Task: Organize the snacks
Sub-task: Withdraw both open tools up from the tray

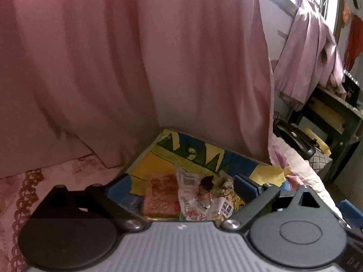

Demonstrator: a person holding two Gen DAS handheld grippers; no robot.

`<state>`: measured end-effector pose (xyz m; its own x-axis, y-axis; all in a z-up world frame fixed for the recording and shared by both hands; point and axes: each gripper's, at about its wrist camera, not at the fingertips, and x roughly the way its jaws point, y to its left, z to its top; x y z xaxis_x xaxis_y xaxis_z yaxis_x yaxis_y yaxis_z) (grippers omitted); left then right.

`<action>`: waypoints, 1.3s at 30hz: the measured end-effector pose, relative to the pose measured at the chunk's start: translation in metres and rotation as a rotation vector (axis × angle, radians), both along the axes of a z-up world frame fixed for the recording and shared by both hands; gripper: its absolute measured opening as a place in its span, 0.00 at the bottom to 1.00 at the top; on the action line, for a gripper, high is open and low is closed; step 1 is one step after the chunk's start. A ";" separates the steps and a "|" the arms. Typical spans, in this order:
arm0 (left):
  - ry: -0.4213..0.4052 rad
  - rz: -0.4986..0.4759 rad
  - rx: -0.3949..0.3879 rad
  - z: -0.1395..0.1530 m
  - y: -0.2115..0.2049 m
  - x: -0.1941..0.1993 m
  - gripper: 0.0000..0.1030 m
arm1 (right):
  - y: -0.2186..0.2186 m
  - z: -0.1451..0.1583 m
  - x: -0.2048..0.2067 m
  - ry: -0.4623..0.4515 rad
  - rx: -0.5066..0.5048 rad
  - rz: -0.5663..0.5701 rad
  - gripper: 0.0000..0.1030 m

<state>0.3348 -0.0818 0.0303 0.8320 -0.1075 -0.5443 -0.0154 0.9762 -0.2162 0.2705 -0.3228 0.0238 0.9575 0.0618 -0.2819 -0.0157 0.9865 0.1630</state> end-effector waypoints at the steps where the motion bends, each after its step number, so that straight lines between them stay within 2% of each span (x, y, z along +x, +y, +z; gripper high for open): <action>1: -0.015 0.002 0.004 0.001 0.002 -0.006 0.97 | 0.001 0.002 -0.004 -0.006 -0.005 -0.001 0.99; 5: -0.061 0.007 0.017 0.006 0.008 -0.028 0.99 | 0.005 0.008 -0.024 -0.030 -0.012 -0.008 0.99; 17: -0.130 -0.002 0.068 0.011 0.027 -0.082 0.99 | 0.014 0.015 -0.067 -0.069 -0.011 -0.028 0.99; 30: -0.145 -0.006 0.078 -0.001 0.049 -0.130 0.99 | 0.039 0.003 -0.113 -0.058 -0.071 -0.020 0.99; 39: -0.150 -0.003 0.128 -0.003 0.062 -0.162 0.99 | 0.053 -0.004 -0.143 -0.038 -0.089 -0.009 0.99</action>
